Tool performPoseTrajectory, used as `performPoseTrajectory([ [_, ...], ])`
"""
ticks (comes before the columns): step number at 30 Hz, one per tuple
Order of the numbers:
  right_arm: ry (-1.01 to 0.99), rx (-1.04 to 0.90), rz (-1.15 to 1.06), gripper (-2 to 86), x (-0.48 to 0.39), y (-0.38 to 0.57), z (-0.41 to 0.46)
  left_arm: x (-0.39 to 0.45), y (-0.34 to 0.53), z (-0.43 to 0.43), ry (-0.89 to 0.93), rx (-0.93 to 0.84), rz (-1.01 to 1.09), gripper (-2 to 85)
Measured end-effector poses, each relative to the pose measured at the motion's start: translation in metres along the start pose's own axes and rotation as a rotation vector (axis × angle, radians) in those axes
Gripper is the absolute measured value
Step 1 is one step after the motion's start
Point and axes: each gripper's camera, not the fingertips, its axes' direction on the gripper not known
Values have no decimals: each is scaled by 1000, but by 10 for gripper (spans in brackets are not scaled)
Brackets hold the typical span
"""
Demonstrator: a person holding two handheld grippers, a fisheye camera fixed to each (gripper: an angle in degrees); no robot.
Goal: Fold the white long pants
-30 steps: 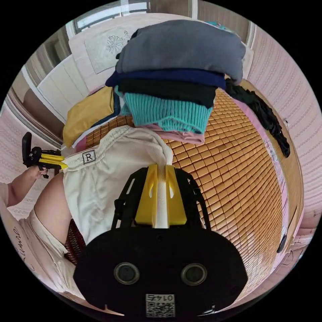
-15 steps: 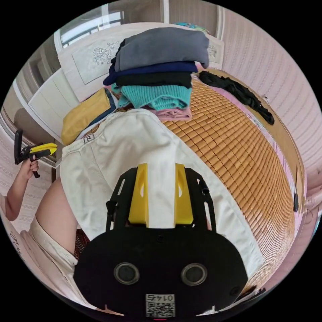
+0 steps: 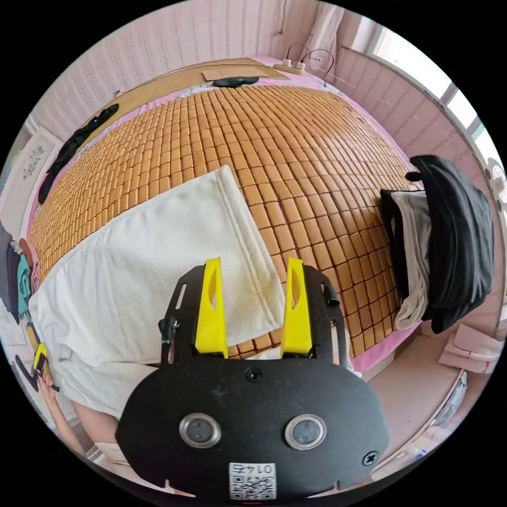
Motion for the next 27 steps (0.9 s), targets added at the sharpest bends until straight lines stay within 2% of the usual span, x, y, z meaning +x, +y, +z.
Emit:
performPoseTrajectory([
  [3,-31,64,-135,62,2,8,-1,13,-25,32,-31,-120,6,82],
  [7,223,119,-244,35,7,8,2,25,-37,30,-37,-93,35,73],
  [8,206,118,-228,36,15,2,2,25,-40,29,-15,-96,24,72],
  [11,-5,110,-90,50,60,-29,-2,30,-53,31,-7,-106,-8,70],
  [14,15,121,-70,73,73,-35,-10,41,-65,31,-51,-109,6,69],
  [18,-50,167,-165,127,92,18,-43,53,-69,15,-46,-99,25,70],
  [21,-116,142,-147,138,118,80,-54,90,-66,-14,-31,-28,144,70],
  [23,-85,73,-149,145,127,110,-44,130,-62,-20,31,-9,232,74],
  [25,42,-41,-127,160,141,130,-14,161,-60,-9,109,-32,284,81],
  [27,51,-93,-89,161,163,143,4,187,-60,12,148,-79,300,87],
])
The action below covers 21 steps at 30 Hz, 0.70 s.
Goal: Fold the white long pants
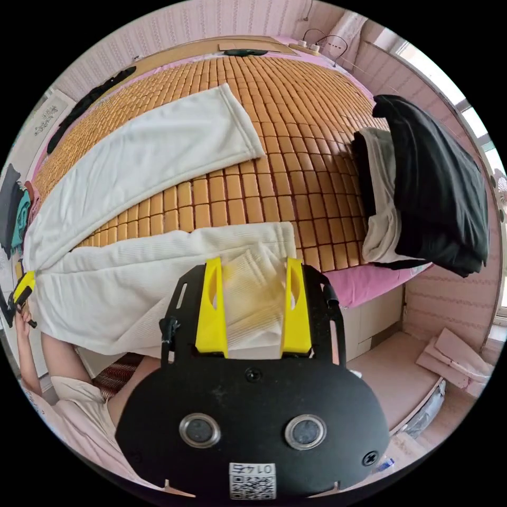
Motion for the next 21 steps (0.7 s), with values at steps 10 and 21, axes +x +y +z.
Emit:
performPoseTrajectory([
  [10,-150,-17,213,132,108,107,10,68,-29,54,-29,-110,174,81],
  [21,-183,189,83,54,118,71,47,103,-69,47,-49,-33,435,102],
])
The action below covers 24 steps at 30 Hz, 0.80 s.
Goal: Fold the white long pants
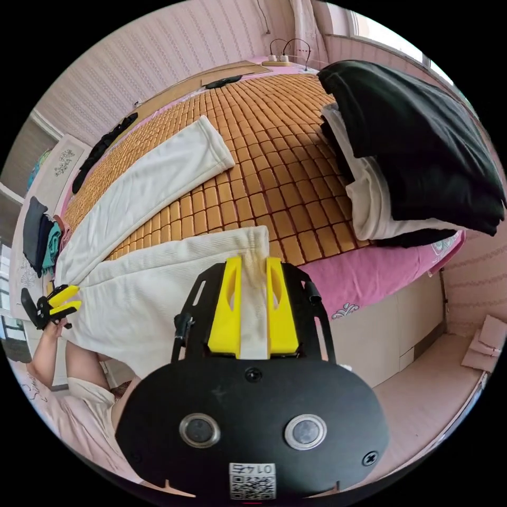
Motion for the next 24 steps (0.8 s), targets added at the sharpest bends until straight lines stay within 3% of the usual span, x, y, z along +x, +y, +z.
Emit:
performPoseTrajectory([
  [5,-9,94,-60,15,14,31,-27,4,-24,32,-27,-105,99,98],
  [9,-155,257,-51,7,34,70,-83,-4,-31,28,15,-130,85,41],
  [15,-163,385,-103,6,44,115,-160,2,-25,-44,86,21,211,22],
  [19,-235,403,-67,10,63,90,-179,-22,-25,-91,348,133,284,9],
  [21,-233,346,-62,14,69,60,-162,-48,-31,-91,377,183,182,-2],
  [24,-272,232,-36,27,79,-1,-101,-83,-50,-53,311,82,-9,-8],
])
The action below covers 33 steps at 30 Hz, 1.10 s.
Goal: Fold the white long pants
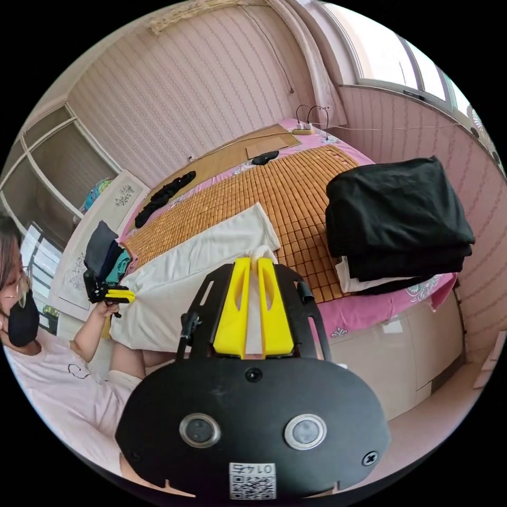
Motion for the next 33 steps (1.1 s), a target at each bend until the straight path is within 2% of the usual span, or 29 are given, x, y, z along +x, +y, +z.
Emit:
performPoseTrajectory([
  [2,-16,-25,74,30,23,-18,49,-19,-9,41,-155,-130,-39,-9],
  [4,-40,-50,201,36,50,-24,96,-38,-11,63,-177,-191,-141,-9],
  [6,-48,-57,216,50,56,-18,108,-54,-7,77,-157,-217,-214,-9],
  [10,161,-51,267,115,70,32,97,-64,6,81,-120,-167,-255,-9],
  [14,191,-9,422,132,93,86,86,-68,17,81,-107,-133,-272,-9],
  [18,-22,-102,489,87,109,94,113,-63,18,82,-154,-164,-227,-9],
  [20,-50,-66,466,27,106,88,108,-57,19,80,-181,-174,-186,-9],
  [22,-71,12,403,17,95,83,82,-52,20,75,-189,-163,-153,-9],
  [26,-70,40,416,18,101,91,62,-47,33,78,-148,-151,-134,-6],
  [28,-53,-94,492,31,122,96,90,-54,44,94,-152,-210,-176,-2],
  [30,2,-131,511,52,125,93,99,-61,57,102,-120,-198,-220,5],
  [33,215,-12,471,71,106,75,78,-69,78,78,-73,-76,-298,28],
])
